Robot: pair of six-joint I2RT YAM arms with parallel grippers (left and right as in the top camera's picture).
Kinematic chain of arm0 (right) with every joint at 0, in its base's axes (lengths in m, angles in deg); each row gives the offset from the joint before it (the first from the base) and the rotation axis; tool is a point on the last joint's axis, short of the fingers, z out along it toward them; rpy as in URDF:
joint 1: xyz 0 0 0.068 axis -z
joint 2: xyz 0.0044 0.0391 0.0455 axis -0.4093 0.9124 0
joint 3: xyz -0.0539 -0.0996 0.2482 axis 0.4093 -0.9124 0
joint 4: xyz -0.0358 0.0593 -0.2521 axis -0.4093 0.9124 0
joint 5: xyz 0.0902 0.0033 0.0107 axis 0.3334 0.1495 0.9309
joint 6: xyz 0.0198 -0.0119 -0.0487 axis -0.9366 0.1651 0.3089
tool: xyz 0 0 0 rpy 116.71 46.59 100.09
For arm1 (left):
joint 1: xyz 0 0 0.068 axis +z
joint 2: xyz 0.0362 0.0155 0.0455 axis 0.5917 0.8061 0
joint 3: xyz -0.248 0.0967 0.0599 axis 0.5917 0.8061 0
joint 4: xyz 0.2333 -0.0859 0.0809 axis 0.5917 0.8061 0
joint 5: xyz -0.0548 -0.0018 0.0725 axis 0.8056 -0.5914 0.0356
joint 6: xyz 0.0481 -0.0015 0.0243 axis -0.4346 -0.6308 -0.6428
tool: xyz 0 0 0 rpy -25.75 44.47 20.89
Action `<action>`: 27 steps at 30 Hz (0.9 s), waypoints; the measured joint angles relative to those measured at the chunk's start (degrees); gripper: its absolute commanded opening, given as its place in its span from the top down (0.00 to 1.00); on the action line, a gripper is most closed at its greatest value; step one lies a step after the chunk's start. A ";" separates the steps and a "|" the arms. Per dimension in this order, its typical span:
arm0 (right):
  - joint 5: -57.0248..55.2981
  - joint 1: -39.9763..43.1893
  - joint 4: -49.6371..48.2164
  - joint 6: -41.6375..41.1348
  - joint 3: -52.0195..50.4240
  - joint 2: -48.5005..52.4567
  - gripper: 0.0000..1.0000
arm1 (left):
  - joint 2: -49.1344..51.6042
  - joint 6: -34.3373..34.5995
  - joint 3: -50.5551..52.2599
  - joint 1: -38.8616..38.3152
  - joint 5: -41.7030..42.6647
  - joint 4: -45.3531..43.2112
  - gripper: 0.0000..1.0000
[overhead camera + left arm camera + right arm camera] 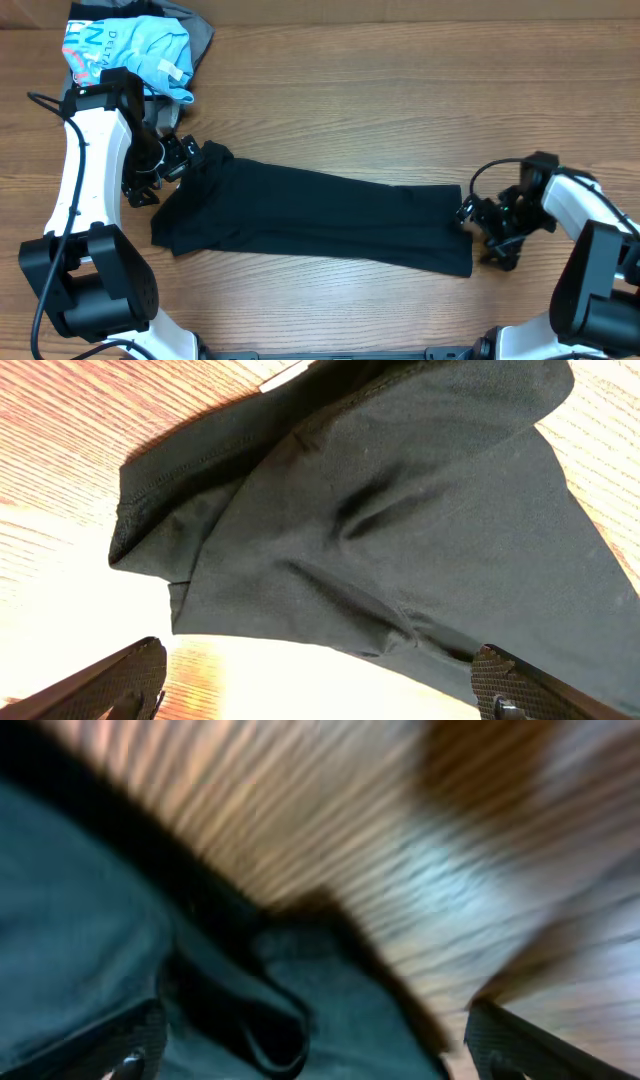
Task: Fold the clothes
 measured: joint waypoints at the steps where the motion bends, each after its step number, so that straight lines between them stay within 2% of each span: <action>1: 0.37 -0.35 -0.46 -0.02 -0.66 -0.63 0.04 | 0.00 0.00 0.02 0.00 0.00 0.00 0.00; 4: 3.10 -1.70 -3.48 -0.28 -2.73 -2.45 0.06 | 0.00 0.00 0.02 0.00 0.02 0.00 0.00; 6: 4.31 -2.99 -4.96 -0.70 -3.58 -3.17 0.11 | 0.00 0.00 0.02 0.00 0.02 0.00 0.00; 9: 6.36 -4.55 -7.52 -1.38 -4.35 -3.34 0.29 | 0.00 0.00 0.02 0.00 0.02 0.00 0.00; 14: 7.45 -5.53 -10.47 -1.62 -5.33 -2.54 0.78 | 0.00 0.00 0.02 0.00 0.07 0.26 0.00; 17: 7.37 -5.55 -11.37 -1.42 -5.73 -1.88 0.96 | 0.00 0.00 0.02 0.00 0.04 0.28 0.00; 21: 7.13 -5.27 -10.67 -1.75 -5.46 -1.64 0.96 | 0.00 0.00 0.04 0.00 0.02 0.37 0.00; 27: 2.58 -2.14 -4.57 -2.89 -1.53 -1.03 0.96 | 0.00 0.00 0.07 0.00 0.04 0.68 0.00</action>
